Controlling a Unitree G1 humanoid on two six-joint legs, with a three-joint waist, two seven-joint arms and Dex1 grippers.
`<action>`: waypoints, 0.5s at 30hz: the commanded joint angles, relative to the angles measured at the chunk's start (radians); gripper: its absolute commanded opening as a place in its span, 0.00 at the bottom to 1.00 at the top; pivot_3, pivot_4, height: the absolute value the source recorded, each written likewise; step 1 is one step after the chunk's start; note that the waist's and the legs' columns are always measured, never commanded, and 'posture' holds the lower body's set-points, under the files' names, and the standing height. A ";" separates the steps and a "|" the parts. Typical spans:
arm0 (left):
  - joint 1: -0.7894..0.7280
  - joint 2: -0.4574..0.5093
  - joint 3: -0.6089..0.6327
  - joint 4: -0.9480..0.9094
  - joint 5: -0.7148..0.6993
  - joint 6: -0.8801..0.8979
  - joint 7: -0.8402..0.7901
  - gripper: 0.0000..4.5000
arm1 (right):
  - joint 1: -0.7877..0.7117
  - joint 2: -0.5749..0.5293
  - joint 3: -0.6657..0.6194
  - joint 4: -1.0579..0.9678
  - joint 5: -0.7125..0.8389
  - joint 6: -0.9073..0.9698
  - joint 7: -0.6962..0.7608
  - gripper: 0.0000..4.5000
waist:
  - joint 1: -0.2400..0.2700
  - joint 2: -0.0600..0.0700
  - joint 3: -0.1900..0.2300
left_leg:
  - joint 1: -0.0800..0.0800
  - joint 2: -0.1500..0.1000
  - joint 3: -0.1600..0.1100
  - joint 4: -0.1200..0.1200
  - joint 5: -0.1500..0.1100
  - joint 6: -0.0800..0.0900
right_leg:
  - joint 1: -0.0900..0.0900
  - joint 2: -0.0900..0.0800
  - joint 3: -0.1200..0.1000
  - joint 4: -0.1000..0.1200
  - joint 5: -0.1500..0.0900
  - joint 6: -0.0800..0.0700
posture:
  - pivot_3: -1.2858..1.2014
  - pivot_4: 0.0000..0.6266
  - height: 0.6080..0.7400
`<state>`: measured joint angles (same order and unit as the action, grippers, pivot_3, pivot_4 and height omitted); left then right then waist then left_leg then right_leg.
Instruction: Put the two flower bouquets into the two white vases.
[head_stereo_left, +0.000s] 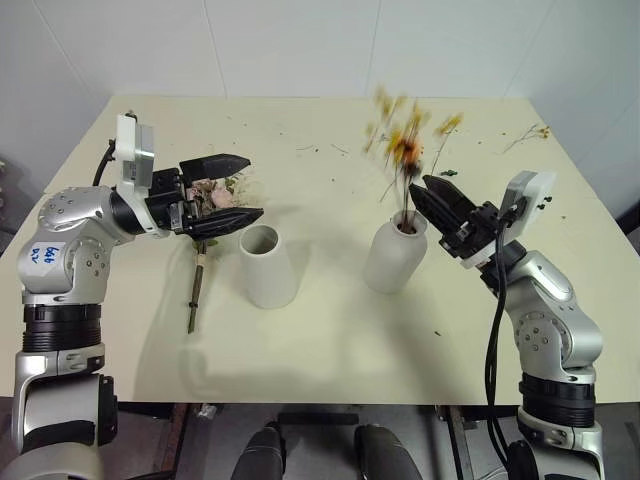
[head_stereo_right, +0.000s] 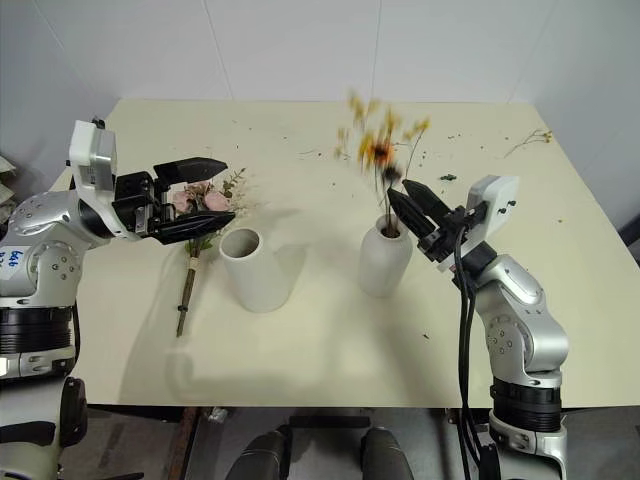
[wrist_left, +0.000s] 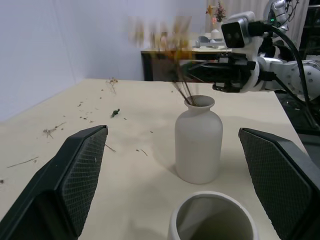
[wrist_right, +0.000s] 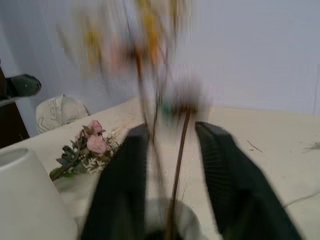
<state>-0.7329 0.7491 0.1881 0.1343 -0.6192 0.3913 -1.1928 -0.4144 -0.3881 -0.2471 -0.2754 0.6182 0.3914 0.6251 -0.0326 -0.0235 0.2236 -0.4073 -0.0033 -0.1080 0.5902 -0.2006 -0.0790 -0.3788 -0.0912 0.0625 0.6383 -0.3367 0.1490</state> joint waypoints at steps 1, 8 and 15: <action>0.005 0.083 0.040 0.036 0.032 -0.015 -0.026 1.00 | 0.017 -0.060 -0.059 -0.075 0.019 -0.027 0.012 0.69 | -0.001 0.000 0.000 | 0.000 0.000 0.000 -0.001 0.000 0.000 | 0.000 0.000 0.000 0.000 0.000 0.000 | 0.52 0.24 1.00; 0.056 0.260 0.038 0.123 0.146 0.079 0.055 1.00 | 0.045 -0.311 -0.153 -0.018 0.082 0.021 0.203 0.99 | 0.002 0.000 0.000 | 0.001 0.000 0.000 -0.002 0.000 0.001 | 0.001 0.000 0.000 -0.002 -0.001 -0.001 | 0.52 0.24 1.00; 0.184 0.346 -0.011 -0.005 0.203 0.495 0.268 1.00 | 0.124 -0.457 -0.153 0.009 0.139 -0.012 0.486 0.99 | 0.001 0.000 0.000 | 0.001 0.000 0.000 -0.002 -0.002 0.004 | 0.001 0.000 0.000 -0.002 -0.002 0.000 | 0.52 0.24 1.00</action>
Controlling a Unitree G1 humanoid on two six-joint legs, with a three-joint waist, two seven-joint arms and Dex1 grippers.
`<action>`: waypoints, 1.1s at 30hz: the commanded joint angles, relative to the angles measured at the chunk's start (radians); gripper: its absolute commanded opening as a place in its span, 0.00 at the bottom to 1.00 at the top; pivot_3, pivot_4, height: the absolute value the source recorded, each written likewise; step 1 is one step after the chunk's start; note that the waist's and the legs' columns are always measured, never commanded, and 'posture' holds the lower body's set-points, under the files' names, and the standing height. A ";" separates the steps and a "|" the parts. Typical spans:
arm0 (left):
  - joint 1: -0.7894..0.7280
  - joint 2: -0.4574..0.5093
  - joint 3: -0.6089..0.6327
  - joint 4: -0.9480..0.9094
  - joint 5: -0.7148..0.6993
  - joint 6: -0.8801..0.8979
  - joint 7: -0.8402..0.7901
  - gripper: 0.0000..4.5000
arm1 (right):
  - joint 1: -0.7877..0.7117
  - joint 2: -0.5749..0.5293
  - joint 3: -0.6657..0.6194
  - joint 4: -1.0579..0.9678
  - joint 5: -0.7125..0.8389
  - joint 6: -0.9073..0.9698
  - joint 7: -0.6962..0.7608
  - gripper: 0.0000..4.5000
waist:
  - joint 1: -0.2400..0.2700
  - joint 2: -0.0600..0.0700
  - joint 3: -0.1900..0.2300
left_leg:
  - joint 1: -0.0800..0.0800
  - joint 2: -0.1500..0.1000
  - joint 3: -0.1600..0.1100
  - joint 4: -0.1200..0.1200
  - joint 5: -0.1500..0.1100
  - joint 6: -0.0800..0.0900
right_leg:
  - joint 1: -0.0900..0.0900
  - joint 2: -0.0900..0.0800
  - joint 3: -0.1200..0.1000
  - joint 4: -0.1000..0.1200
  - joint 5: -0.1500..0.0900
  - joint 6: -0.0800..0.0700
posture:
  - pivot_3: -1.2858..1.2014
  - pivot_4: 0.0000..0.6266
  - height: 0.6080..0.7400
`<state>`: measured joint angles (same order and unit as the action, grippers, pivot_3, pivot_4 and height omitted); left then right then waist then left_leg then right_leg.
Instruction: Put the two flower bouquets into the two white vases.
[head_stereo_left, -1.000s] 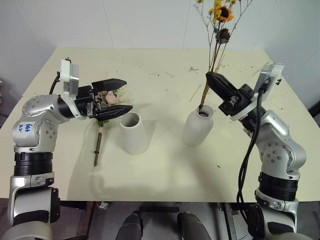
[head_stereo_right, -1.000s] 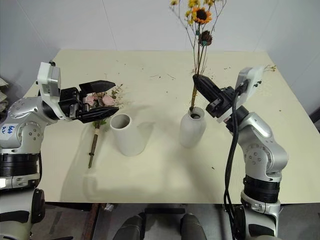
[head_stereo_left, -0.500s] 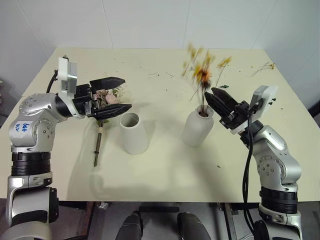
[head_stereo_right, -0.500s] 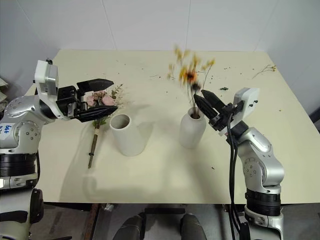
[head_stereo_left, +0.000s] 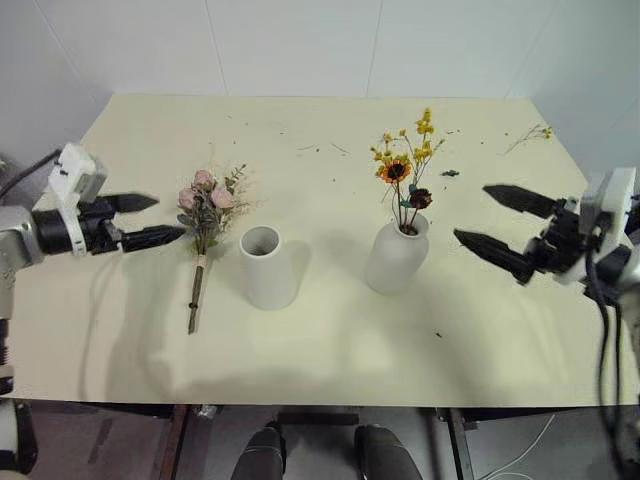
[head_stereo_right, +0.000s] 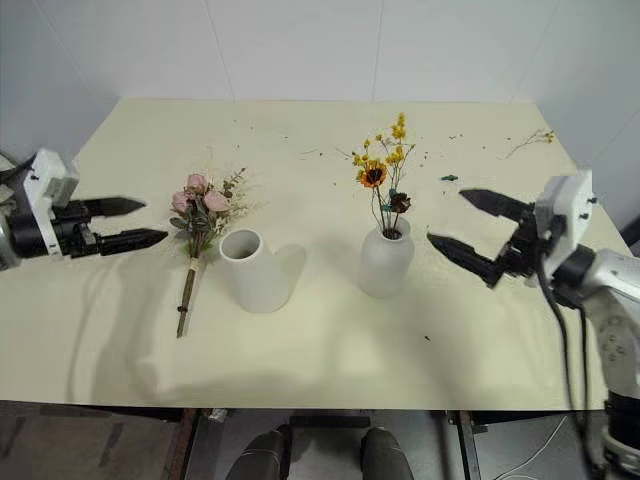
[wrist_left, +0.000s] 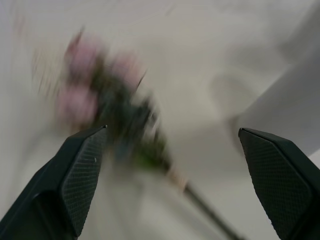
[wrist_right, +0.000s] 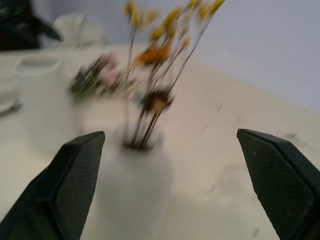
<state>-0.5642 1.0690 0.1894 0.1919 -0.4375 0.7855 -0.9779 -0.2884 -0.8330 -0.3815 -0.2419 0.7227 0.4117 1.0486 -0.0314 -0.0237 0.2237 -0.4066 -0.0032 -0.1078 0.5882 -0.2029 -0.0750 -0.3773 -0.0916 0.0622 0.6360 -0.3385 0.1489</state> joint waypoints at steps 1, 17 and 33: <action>0.020 0.018 -0.027 -0.101 0.014 0.174 0.081 1.00 | -0.007 -0.031 -0.012 -0.015 0.033 -0.030 0.096 0.99 | 0.000 0.000 0.000 | 0.000 0.000 0.000 0.000 0.000 0.000 | 0.000 0.000 0.000 0.001 0.000 0.000 | 0.52 0.24 1.00; -0.119 -0.251 -0.181 -0.181 0.040 0.527 0.370 1.00 | -0.143 -0.059 0.082 0.026 0.077 0.071 0.183 0.99 | 0.000 -0.002 0.000 | -0.001 -0.001 0.000 0.003 0.000 -0.001 | 0.000 -0.001 -0.001 0.000 0.000 0.000 | 0.52 0.24 1.00; -0.126 -0.159 -0.262 -0.068 0.042 0.517 0.279 0.24 | -0.130 -0.059 0.073 -0.032 0.110 0.078 0.210 1.00 | 0.002 -0.002 0.000 | -0.001 -0.001 0.000 0.003 -0.001 -0.002 | 0.000 -0.001 0.000 0.000 0.000 0.000 | 0.52 0.24 1.00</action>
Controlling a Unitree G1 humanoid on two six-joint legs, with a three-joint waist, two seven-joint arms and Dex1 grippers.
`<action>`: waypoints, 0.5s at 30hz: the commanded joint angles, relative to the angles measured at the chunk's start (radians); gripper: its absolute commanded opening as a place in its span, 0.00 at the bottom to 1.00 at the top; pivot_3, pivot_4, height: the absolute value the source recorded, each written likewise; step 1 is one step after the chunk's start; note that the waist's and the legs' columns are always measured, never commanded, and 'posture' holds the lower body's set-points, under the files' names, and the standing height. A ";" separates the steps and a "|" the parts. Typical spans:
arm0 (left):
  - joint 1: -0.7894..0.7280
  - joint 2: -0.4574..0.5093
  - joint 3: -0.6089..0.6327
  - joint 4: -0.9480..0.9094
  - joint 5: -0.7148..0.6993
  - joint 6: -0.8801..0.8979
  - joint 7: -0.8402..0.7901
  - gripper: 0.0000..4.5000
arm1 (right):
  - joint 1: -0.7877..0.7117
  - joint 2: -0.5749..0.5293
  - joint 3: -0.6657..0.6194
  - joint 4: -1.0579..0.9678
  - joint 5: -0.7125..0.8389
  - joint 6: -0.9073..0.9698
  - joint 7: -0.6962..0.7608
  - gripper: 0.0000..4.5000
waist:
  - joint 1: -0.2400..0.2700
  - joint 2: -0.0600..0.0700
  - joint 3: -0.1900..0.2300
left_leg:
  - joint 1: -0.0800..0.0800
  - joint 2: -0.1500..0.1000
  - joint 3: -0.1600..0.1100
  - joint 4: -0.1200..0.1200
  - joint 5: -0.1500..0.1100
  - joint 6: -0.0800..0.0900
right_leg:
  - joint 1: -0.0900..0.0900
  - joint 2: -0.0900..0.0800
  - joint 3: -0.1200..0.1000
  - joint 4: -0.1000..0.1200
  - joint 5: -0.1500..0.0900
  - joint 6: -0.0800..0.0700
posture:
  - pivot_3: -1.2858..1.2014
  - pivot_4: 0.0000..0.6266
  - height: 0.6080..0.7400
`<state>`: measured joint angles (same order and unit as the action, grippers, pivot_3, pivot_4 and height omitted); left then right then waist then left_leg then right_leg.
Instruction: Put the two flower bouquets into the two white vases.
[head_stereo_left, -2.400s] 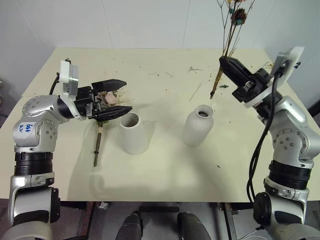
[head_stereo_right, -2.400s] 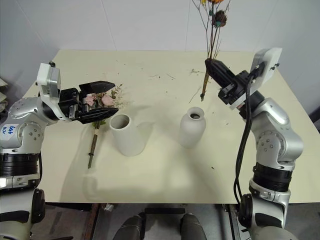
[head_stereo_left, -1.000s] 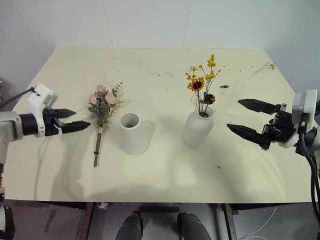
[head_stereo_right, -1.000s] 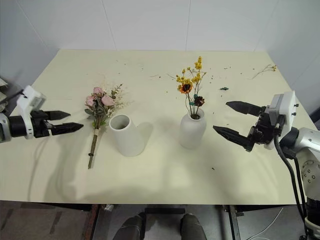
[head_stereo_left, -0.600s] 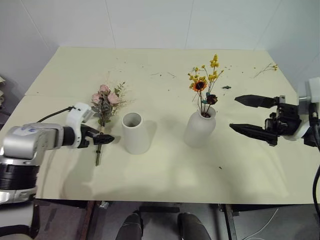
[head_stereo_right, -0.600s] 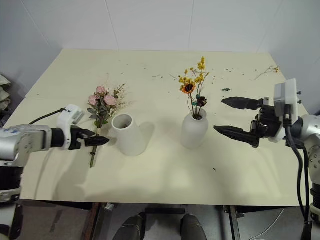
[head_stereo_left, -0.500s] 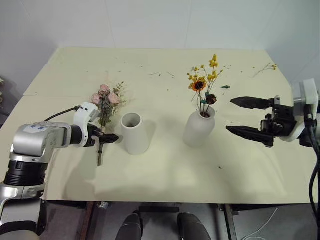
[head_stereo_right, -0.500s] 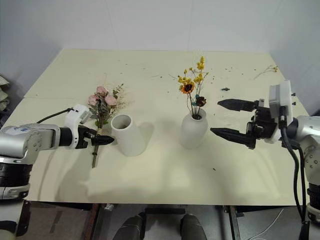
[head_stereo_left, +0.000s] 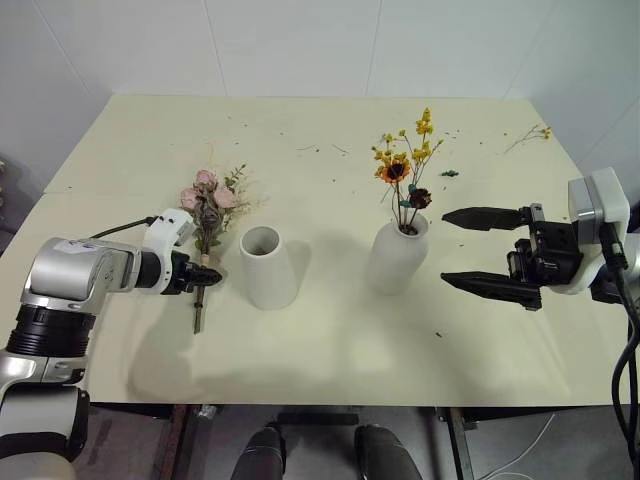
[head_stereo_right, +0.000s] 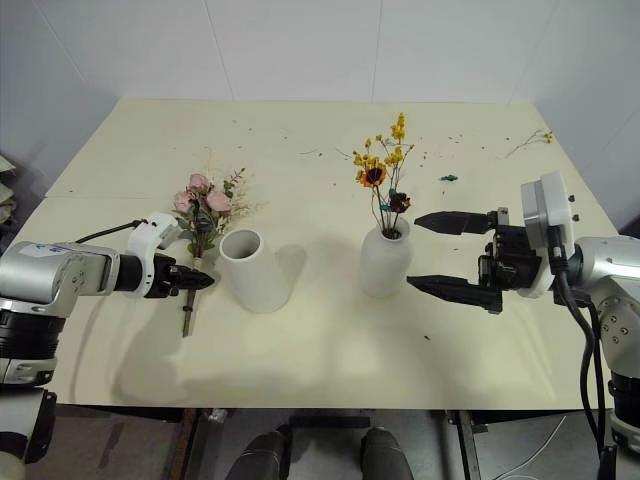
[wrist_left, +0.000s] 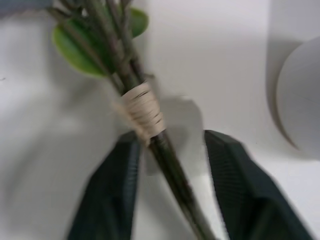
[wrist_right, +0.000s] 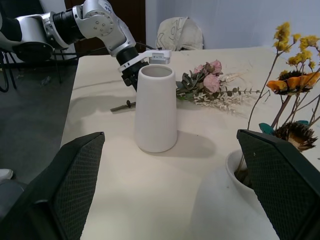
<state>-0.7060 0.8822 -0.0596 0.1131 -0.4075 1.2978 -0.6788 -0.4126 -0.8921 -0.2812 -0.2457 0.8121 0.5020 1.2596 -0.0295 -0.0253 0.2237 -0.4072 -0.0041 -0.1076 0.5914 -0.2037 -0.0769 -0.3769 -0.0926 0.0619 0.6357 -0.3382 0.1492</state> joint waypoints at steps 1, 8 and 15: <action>0.021 0.034 -0.012 0.014 0.013 0.002 -0.024 0.16 | -0.009 0.001 -0.026 -0.027 0.020 -0.013 -0.002 1.00 | 0.000 0.000 0.000 | 0.000 0.000 0.000 0.000 0.000 0.000 | 0.000 0.000 0.000 0.000 0.000 0.000 | 0.52 0.24 1.00; 0.015 0.013 0.084 0.073 0.031 -0.069 0.035 0.01 | -0.022 0.009 -0.019 -0.004 0.008 -0.026 -0.003 1.00 | 0.000 0.000 0.000 | 0.000 0.000 0.000 0.000 0.000 0.000 | 0.000 0.000 0.000 0.000 0.000 0.000 | 0.52 0.24 1.00; -0.004 -0.203 0.441 0.047 -0.094 -0.477 0.102 0.01 | -0.033 0.032 -0.007 0.029 -0.028 -0.056 -0.020 1.00 | 0.006 -0.001 0.000 | -0.001 0.000 0.000 0.002 0.000 0.000 | 0.000 -0.001 -0.001 0.000 0.000 0.000 | 0.52 0.24 1.00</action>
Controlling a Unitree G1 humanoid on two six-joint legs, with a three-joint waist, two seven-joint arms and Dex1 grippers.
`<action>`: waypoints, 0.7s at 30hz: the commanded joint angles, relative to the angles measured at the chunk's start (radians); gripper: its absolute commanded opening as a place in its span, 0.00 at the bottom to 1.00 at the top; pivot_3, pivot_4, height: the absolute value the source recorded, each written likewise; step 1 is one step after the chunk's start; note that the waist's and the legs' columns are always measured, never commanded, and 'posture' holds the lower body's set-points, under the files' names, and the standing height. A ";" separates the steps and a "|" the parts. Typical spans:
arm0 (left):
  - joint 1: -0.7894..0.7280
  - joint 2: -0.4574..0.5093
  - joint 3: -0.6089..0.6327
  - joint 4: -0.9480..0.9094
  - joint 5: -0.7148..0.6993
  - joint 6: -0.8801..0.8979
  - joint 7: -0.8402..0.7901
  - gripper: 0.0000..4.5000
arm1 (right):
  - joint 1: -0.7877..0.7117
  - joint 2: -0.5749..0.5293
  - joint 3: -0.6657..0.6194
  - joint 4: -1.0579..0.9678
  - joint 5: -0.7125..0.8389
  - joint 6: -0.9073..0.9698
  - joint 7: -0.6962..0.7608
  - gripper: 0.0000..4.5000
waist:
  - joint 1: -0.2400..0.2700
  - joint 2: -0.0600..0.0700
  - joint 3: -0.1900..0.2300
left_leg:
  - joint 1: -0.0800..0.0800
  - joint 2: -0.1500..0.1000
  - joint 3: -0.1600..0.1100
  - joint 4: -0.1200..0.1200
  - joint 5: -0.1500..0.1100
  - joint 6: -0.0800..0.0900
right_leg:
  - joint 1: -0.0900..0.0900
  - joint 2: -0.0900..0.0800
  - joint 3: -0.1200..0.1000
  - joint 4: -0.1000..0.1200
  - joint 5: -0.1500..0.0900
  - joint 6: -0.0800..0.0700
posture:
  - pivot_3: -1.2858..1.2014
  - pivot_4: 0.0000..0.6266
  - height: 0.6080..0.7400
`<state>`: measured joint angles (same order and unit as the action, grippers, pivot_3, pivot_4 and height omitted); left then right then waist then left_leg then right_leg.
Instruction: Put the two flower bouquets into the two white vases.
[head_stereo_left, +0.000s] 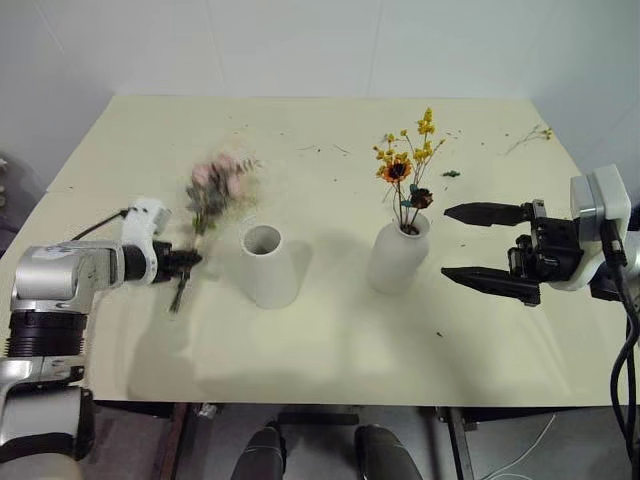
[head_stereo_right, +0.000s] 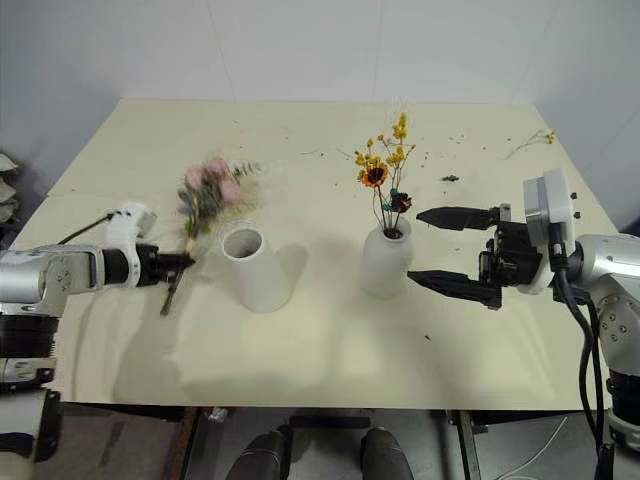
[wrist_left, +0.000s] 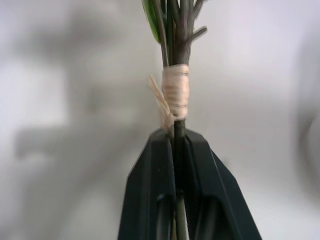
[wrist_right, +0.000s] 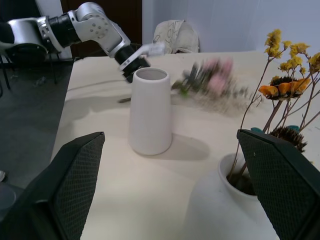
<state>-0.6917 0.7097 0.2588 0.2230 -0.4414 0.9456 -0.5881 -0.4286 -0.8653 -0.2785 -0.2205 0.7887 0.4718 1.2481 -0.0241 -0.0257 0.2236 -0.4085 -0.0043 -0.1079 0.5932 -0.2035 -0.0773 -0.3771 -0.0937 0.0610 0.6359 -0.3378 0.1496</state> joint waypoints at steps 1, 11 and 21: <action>-0.016 -0.050 0.151 -0.078 -0.075 -0.138 0.025 0.01 | -0.015 0.007 -0.011 0.008 -0.008 -0.030 -0.006 1.00 | 0.001 0.000 0.000 | -0.001 0.000 0.000 0.000 0.000 0.000 | 0.000 0.000 0.000 0.000 0.000 0.000 | 0.52 0.24 1.00; 0.039 -0.215 0.282 -0.307 -0.372 -0.367 -0.126 0.01 | -0.033 0.039 -0.004 0.042 -0.044 -0.058 -0.030 1.00 | -0.001 0.000 0.000 | 0.000 0.000 0.000 0.002 -0.001 -0.001 | 0.000 0.000 0.000 0.000 0.000 0.001 | 0.52 0.24 1.00; 0.047 -0.262 0.171 -0.363 -0.506 -0.336 -0.188 0.01 | -0.022 0.052 -0.012 0.024 -0.047 -0.054 -0.062 1.00 | -0.003 0.000 0.000 | 0.000 0.000 0.000 0.005 -0.001 0.000 | 0.002 0.001 0.001 0.001 0.001 0.002 | 0.52 0.24 1.00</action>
<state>-0.6482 0.4460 0.4333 -0.1129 -0.9243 0.6312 -0.7616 -0.4539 -0.8172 -0.2688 -0.1593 0.7310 0.4318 1.1974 -0.0269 -0.0259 0.2235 -0.4087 -0.0046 -0.1077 0.5982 -0.2042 -0.0778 -0.3752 -0.0928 0.0616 0.6363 -0.3366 0.1515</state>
